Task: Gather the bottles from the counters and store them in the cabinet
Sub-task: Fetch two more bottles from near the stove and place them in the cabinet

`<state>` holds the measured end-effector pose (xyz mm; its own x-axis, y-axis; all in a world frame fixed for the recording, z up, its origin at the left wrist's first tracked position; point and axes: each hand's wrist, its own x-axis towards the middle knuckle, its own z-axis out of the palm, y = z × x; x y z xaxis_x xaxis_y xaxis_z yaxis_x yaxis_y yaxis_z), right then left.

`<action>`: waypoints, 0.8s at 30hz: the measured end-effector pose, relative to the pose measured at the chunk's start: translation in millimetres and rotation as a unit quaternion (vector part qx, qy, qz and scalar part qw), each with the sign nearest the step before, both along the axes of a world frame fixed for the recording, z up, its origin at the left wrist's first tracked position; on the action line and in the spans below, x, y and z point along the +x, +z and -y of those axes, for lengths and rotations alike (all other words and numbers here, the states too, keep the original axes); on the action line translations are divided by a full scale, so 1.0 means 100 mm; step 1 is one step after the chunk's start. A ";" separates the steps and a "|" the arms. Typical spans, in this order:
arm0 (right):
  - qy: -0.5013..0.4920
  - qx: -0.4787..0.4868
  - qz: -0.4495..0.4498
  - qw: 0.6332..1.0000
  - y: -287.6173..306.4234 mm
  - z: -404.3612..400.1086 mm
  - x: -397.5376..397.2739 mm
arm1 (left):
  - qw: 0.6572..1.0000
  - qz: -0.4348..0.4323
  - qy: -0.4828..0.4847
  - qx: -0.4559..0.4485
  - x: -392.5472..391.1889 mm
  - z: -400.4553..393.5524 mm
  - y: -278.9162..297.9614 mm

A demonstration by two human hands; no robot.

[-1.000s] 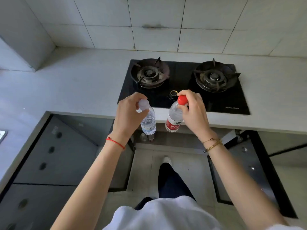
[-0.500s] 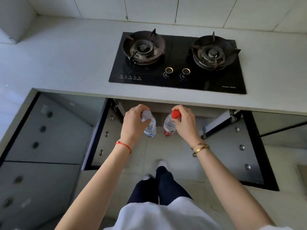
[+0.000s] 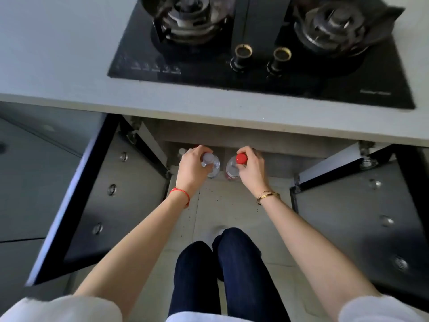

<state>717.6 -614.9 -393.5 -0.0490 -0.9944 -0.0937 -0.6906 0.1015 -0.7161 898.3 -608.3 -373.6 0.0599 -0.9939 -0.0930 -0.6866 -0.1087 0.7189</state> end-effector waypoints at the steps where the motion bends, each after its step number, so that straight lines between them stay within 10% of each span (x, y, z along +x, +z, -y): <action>1: -0.005 0.001 -0.001 1.000 -0.24 0.06 0.01 | 1.000 0.008 -0.002 -0.003 -0.01 0.06 -0.23; 14: 0.035 -0.049 -0.073 0.995 -2.71 0.80 0.07 | 1.000 0.017 -0.013 -0.017 -0.05 0.94 -2.85; 24: 0.039 -0.038 -0.092 0.994 -3.43 1.35 0.16 | 0.998 0.046 -0.023 -0.025 -0.07 1.43 -3.55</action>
<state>733.8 -749.6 -736.6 0.0197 -0.9997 -0.0157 -0.8149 -0.0070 -0.5796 891.0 -751.6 -728.7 0.0207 -0.9990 -0.0400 -0.7531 -0.0419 0.6565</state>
